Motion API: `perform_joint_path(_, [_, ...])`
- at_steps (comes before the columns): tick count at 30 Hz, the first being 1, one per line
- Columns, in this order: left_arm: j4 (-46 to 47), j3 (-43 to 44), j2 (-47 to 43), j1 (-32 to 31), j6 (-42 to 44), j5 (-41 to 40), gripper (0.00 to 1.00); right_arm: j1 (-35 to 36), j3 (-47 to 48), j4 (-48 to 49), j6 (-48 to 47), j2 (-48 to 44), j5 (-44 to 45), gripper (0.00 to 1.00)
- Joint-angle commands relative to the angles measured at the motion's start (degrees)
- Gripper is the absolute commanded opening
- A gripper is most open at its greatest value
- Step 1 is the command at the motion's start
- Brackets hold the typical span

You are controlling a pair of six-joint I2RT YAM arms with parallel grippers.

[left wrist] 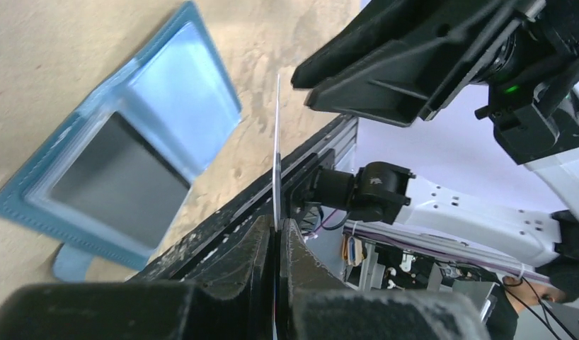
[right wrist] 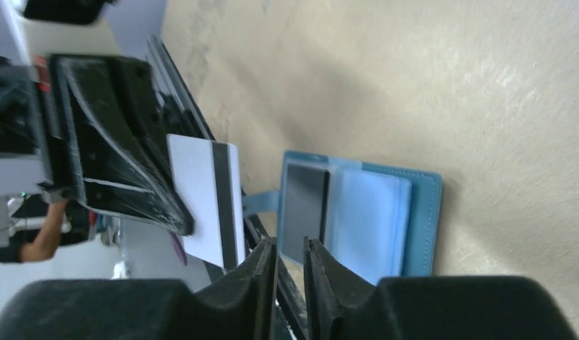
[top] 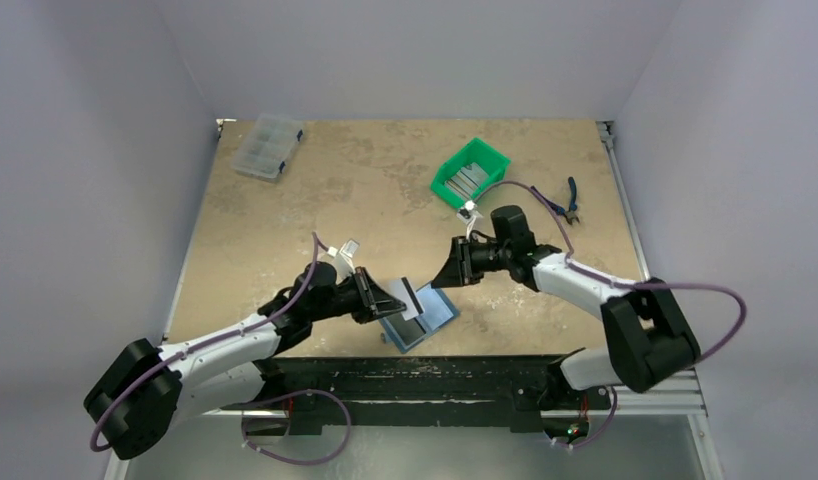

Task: Put the credit cards into the card holder
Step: Pick up the credit card from the storage box, then insert the credit card into the card holder.

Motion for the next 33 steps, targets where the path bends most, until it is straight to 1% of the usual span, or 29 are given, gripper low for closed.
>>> perform_joint_path(1, [-5.8,-0.65,1.51,0.01,0.87,1.27,0.0,1.47,1.13,-1.71,-5.56,6.69,-4.35,0.14])
perform_joint_path(2, [-4.41,-0.86,2.89,0.04,0.92,2.33,0.0,1.56,1.03,-0.51,-5.53,7.82,-4.79,0.09])
perform_joint_path(5, [1.28,-2.27,7.19,0.02,0.24,4.96,0.0,1.63,0.64,0.78,-6.04,9.94,-4.31,0.05])
perform_joint_path(7, [3.35,-2.81,9.43,-0.03,0.27,5.25,0.0,1.64,0.46,0.9,-6.69,11.06,-2.82,0.0])
perform_joint_path(11, [7.07,-3.6,13.18,0.03,0.25,5.83,0.0,1.62,-0.68,2.62,-6.14,12.2,1.24,0.0])
perform_joint_path(16, [18.15,-6.04,18.31,-0.02,-2.4,8.64,0.0,1.64,-2.16,4.98,-4.63,14.37,3.79,0.0])
perform_joint_path(19, [21.34,-6.7,20.52,-0.02,-3.01,9.41,0.0,1.59,-3.14,6.59,-3.79,15.03,4.29,0.0])
perform_joint_path(26, [35.05,-9.76,27.0,0.14,-7.04,11.27,0.0,1.55,-3.54,7.2,-3.93,16.82,3.84,0.0])
perform_joint_path(33, [40.93,-9.26,32.24,0.12,-7.42,11.73,0.0,1.52,-3.4,6.53,-4.19,16.96,4.17,0.0])
